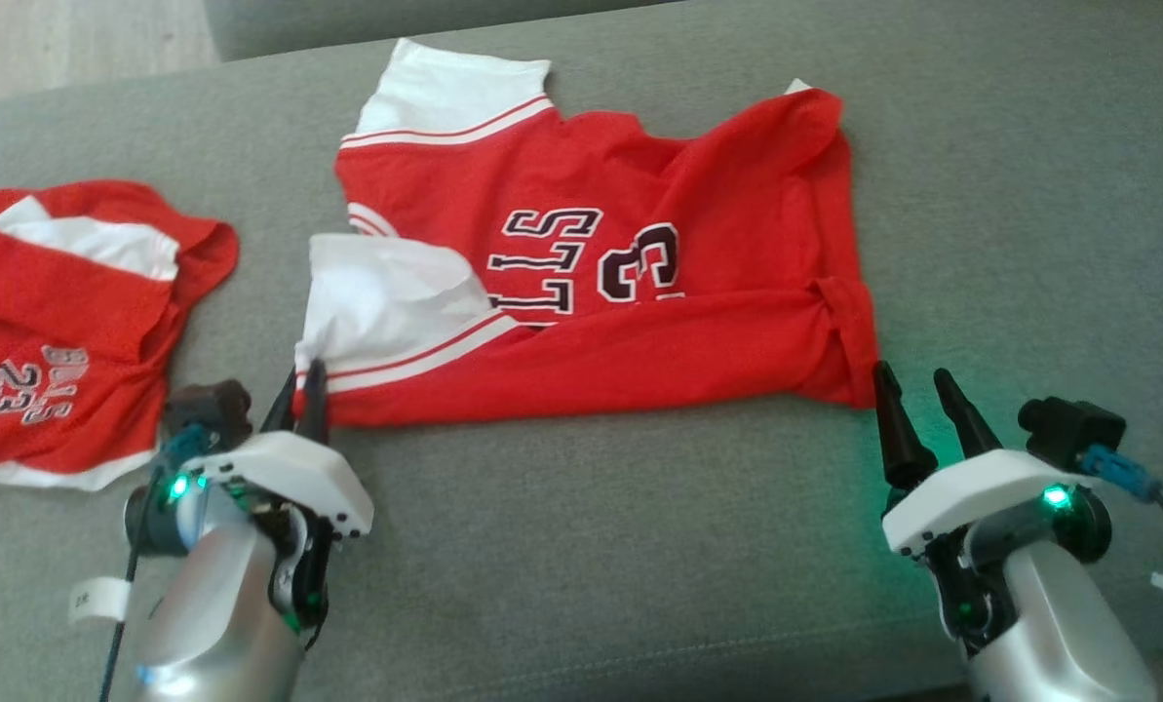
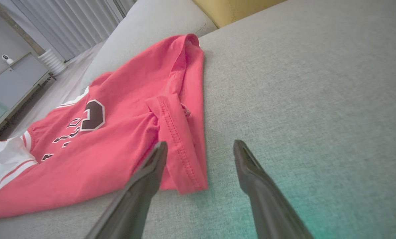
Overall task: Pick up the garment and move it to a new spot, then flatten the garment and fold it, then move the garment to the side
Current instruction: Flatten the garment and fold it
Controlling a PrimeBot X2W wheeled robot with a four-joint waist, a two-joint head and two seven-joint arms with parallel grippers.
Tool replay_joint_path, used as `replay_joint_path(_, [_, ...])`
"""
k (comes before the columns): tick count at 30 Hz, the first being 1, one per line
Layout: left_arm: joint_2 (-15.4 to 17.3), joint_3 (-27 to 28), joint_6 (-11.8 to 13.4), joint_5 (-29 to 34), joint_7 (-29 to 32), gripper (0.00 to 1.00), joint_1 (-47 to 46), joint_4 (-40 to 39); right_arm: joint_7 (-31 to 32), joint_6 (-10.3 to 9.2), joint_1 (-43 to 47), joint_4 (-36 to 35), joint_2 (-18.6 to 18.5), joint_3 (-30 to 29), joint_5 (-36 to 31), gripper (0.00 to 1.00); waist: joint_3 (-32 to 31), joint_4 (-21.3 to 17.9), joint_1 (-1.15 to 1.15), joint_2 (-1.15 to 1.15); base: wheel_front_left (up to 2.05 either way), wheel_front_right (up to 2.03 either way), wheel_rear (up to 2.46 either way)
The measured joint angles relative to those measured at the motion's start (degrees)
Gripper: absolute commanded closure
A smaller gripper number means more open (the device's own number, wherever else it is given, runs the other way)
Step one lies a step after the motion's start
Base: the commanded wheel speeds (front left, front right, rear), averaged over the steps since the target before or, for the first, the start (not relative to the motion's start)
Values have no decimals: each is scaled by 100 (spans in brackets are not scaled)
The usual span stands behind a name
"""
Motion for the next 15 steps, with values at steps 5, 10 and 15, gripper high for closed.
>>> replay_joint_path(5, [-13,-131,-3,60,-60,100,3,-332,82,0,-357,666,19,-87,-107,0,40,170,0,0,0,0,0])
replay_joint_path(10, [-32,-147,7,112,-74,100,23,-654,75,0,-694,1244,37,-93,53,0,91,305,0,0,0,0,0])
replay_joint_path(15, [-26,-145,62,118,-110,100,42,-889,-20,1,-953,1699,37,14,372,0,112,375,0,0,0,0,0])
